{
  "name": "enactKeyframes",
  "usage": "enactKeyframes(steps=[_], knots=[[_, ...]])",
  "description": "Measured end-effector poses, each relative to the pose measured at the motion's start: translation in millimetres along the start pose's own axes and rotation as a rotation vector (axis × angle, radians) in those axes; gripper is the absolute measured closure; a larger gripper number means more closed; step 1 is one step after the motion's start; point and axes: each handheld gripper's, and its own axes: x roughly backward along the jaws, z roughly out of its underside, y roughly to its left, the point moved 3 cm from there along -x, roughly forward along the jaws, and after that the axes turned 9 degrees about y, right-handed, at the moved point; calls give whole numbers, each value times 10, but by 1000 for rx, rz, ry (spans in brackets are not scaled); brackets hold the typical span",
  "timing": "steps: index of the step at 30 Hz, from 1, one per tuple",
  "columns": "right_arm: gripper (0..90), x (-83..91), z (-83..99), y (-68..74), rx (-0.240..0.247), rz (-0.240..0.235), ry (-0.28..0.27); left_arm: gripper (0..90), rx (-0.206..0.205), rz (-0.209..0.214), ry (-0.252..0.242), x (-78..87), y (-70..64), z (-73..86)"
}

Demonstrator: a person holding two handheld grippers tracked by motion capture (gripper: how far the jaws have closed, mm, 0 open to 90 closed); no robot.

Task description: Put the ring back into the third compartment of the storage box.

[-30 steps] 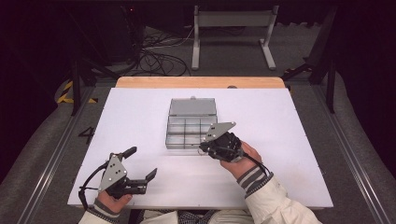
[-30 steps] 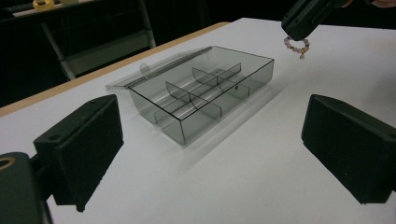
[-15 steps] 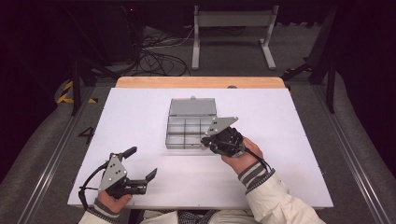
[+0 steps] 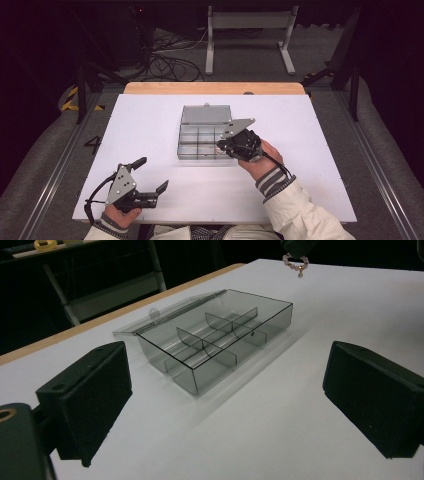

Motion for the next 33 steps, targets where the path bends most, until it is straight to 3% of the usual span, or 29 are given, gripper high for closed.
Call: enactKeyframes(steps=[17, 33], knots=[[864, -81, -79, -240, -37, 27, 21, 59, 6, 3, 4, -1, 1, 4], [864, -226, -85, -480, -116, 31, 19, 59, 2, 7, 6, -8, 1, 2]])
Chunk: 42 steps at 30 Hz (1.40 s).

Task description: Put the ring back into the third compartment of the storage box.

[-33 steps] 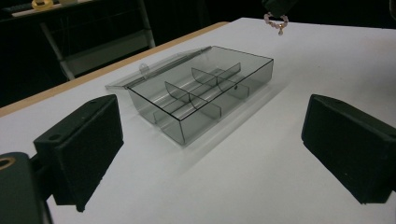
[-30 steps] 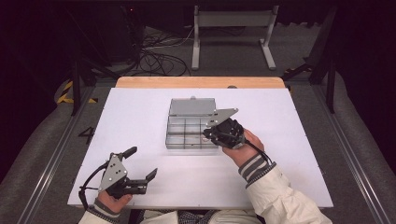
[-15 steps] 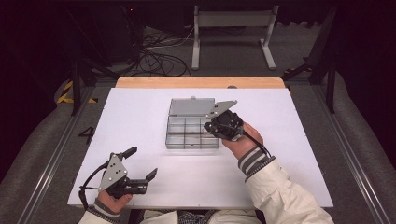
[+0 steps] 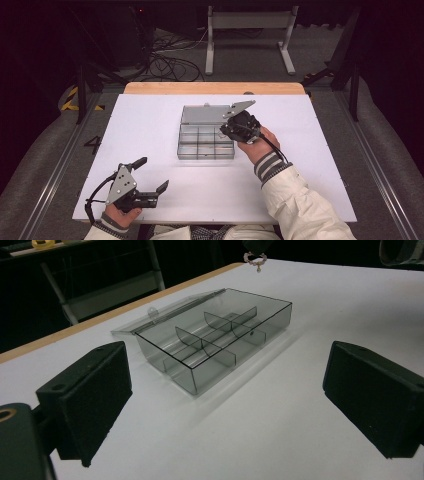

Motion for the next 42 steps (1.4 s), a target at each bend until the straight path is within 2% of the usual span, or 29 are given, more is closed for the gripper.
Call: enactKeyframes(steps=[8, 12, 15, 23, 32, 42], knots=[[864, -90, 2, -95, -40, 13, 7, 59, 4, 4, -2, -3, 0, 0], [864, -119, -1, -128, -62, 12, -1, 59, -9, 5, 3, -8, -10, -3], [864, -152, -2, -148, -67, 9, -1, 59, 2, 8, -1, -4, -13, -3], [864, -271, -8, -174, -79, 17, 16, 59, -10, 6, 3, -5, -10, -4], [864, -364, 2, -234, -120, 28, 20, 59, -4, 9, -4, -1, -12, -7], [864, -479, 32, -272, -147, 6, 49, 59, -3, 12, 0, -6, -16, -6]])
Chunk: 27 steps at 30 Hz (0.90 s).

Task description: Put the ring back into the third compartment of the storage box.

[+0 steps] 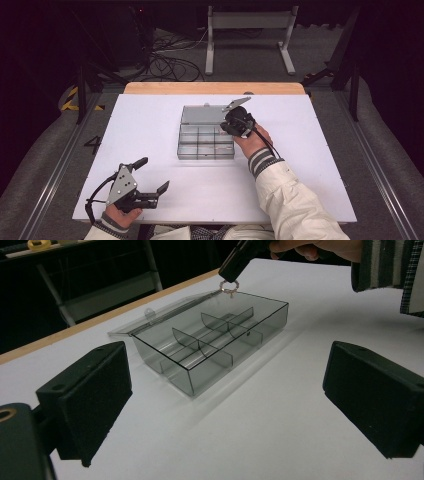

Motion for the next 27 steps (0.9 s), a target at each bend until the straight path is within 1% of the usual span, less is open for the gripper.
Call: enactKeyframes(steps=[3, 4, 5, 8, 20, 27], knots=[[864, -48, 9, -29, -14, -11, 13, 59, -8, -2, 1, 2, 6, 0], [864, -48, 9, -29, -14, -11, 13, 59, -8, -2, 1, 2, 6, 0], [864, -78, 16, -47, -24, -17, 20, 59, 0, 2, -1, 0, 2, 2], [864, -112, 24, -65, -34, -23, 30, 59, -5, 0, 2, 0, 6, 2], [864, -234, 40, -72, -38, -20, 66, 59, -5, 1, 3, -5, 5, 2], [864, -299, 45, -55, -27, -18, 87, 59, -8, 0, 2, -4, 7, 1]])
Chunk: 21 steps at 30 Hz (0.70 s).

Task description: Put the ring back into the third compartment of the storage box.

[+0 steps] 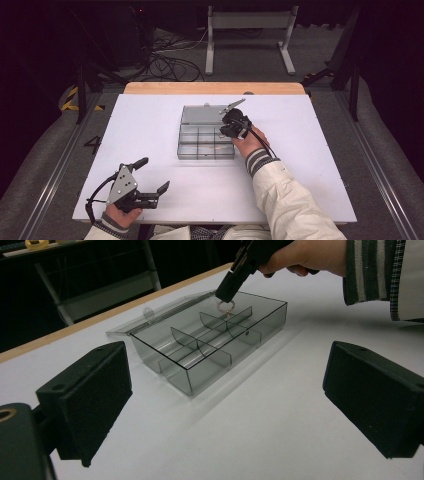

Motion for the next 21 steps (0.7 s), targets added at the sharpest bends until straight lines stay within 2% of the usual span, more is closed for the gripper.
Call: enactKeyframes(steps=[15, 21], knots=[[864, -93, 6, 36, 2, -36, 38, 59, -1, 4, 3, -3, -7, 0], [863, -119, 7, 33, -3, -27, 42, 59, -1, 5, 2, -2, -7, -1]])
